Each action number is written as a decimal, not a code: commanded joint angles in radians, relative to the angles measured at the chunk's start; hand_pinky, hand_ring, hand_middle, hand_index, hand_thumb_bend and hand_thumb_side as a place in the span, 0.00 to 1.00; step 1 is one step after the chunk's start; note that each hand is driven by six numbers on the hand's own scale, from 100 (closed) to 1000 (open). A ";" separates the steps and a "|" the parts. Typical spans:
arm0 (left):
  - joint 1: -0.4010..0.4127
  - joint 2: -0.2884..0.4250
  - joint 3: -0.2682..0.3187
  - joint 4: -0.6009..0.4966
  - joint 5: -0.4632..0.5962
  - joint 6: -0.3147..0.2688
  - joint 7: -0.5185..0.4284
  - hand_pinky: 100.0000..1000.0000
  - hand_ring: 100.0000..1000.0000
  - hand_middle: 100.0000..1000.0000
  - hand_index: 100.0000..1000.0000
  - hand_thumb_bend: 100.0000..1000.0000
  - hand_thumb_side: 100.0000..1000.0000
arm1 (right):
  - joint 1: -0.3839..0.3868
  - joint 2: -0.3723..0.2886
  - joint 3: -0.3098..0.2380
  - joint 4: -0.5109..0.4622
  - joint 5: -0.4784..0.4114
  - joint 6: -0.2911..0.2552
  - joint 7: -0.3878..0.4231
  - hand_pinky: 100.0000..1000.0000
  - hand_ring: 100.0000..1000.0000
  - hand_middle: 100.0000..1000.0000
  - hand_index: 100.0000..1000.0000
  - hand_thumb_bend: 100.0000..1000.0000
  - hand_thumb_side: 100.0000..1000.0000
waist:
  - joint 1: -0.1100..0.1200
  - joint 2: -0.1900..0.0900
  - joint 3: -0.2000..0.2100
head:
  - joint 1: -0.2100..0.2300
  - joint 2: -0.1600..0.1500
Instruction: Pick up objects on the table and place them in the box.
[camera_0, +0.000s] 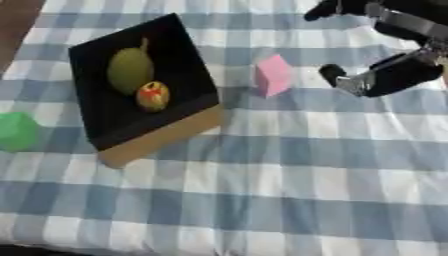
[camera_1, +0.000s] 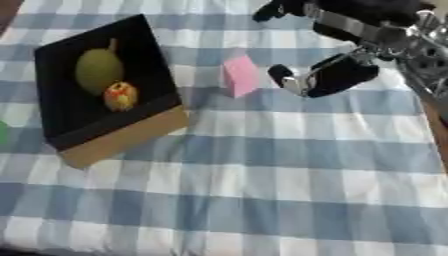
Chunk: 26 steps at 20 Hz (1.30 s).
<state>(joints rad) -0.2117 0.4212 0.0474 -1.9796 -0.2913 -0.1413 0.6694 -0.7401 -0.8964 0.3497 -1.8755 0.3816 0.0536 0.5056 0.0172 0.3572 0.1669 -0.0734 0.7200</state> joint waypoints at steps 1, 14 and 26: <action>-0.009 0.024 0.003 -0.020 0.003 0.001 -0.005 0.81 0.86 0.83 0.90 0.59 0.88 | -0.042 -0.007 0.004 0.078 0.028 -0.029 0.027 0.87 0.88 0.83 0.91 0.17 0.13 | 0.006 -0.029 0.003 | -0.014 -0.001; -0.010 0.021 0.000 -0.020 0.007 0.004 -0.009 0.81 0.86 0.83 0.90 0.59 0.88 | -0.150 0.115 0.060 0.344 0.117 -0.101 0.056 0.88 0.89 0.84 0.91 0.23 0.04 | 0.002 -0.020 0.011 | -0.036 -0.010; -0.017 0.017 0.000 -0.020 0.009 0.005 -0.007 0.81 0.86 0.83 0.89 0.59 0.88 | -0.214 0.199 0.082 0.462 0.149 -0.153 0.098 0.89 0.89 0.86 0.91 0.24 0.05 | -0.007 -0.012 0.022 | -0.041 -0.013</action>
<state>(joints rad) -0.2192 0.4209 0.0415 -1.9796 -0.2862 -0.1375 0.6636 -0.9322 -0.6879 0.4387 -1.4154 0.5208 -0.0926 0.6034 0.0167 0.3582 0.1865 -0.1149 0.7154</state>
